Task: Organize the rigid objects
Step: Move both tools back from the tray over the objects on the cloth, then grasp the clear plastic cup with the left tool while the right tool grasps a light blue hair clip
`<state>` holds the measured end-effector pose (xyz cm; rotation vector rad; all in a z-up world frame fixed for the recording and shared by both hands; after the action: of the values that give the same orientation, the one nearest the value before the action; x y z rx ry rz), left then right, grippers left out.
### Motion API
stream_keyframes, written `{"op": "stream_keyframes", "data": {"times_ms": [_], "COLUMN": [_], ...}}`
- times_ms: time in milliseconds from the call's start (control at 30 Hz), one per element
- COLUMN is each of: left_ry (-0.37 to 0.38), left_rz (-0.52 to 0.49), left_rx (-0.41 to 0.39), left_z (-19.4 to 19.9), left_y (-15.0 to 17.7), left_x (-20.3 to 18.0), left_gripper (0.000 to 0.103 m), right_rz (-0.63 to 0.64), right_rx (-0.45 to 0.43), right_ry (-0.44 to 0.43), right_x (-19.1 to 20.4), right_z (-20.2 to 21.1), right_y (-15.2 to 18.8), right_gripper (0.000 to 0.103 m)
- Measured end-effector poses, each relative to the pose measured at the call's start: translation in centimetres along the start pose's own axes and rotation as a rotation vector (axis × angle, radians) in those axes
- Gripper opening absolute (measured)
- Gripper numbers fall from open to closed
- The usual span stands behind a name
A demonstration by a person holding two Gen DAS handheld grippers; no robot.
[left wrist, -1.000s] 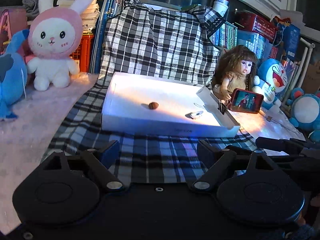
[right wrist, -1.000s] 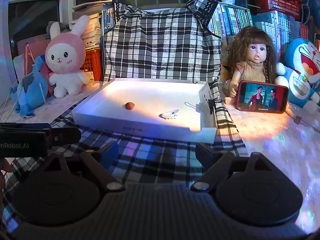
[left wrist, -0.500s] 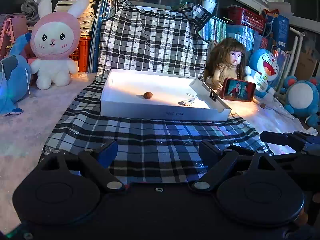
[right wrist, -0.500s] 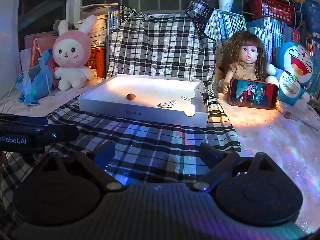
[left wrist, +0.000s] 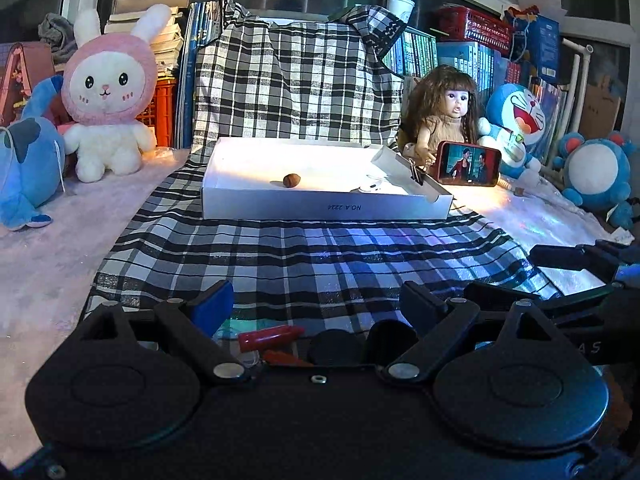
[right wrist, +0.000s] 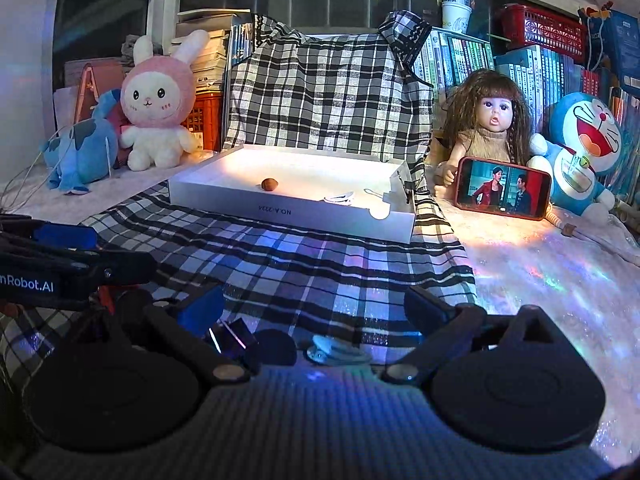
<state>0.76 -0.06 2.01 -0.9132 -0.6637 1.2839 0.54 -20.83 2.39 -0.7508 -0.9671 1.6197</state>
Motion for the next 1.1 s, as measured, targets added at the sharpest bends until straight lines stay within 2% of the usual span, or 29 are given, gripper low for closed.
{"op": "stream_keyframes", "data": {"times_ms": [533, 800, 1100], "left_ry": [-0.021, -0.026, 0.003], "left_rz": [0.02, -0.004, 0.032], "left_rx": [0.001, -0.007, 0.001], "left_z": [0.6, 1.1, 1.8], "left_y": [1.4, 1.9, 2.0], "left_x": [1.0, 0.8, 1.0], "left_gripper": [0.093, 0.092, 0.067], "right_rz": [0.021, 0.022, 0.032], "right_rx": [0.008, 0.026, 0.034], "right_ry": [-0.002, -0.004, -0.011], "right_x": [0.4, 0.3, 0.4], "right_z": [0.5, 0.6, 0.8], "right_y": [1.2, 1.6, 1.9], "right_gripper": [0.102, 0.102, 0.102]}}
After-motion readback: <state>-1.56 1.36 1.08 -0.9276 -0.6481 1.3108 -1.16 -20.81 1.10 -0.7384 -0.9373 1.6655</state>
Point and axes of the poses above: each gripper's, at about its wrist camera, not at the fingertips, and z roughly against the way its jaws point, x to its left, y to its underside, the point moved 1 cm from there along -z, roughly the way its jaws point, and after that the axes turned 2 degrees about -y, right-handed, at the moved point
